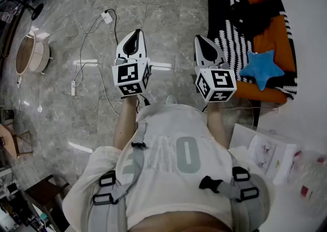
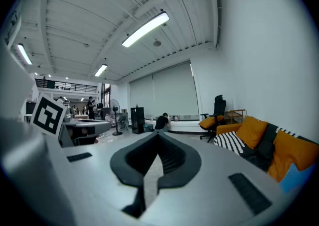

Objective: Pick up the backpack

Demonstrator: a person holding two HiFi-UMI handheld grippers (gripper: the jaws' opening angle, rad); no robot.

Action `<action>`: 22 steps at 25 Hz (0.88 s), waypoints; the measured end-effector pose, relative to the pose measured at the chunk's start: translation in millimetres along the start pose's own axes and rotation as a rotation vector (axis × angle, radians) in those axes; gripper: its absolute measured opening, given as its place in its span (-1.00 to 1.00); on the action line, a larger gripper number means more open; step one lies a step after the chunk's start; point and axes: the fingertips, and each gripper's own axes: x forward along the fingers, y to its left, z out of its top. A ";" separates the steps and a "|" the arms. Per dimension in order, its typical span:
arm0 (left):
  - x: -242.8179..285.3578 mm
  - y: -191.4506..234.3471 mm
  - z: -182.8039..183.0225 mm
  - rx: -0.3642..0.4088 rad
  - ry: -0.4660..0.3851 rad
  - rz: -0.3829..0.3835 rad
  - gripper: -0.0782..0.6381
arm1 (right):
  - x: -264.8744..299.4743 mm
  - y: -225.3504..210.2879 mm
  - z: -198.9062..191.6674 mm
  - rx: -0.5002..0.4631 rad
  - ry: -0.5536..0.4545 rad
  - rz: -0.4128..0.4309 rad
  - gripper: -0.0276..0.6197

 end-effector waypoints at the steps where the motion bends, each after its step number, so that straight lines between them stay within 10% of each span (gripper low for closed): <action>1: 2.2 -0.5 0.6 0.004 0.000 0.000 -0.73 | 0.8 -1.7 0.8 -0.002 -0.001 0.001 -0.90; 22: 56.0 11.0 -12.8 -0.002 0.043 -0.005 -0.73 | 36.3 -27.0 -11.4 0.079 0.027 0.035 -0.89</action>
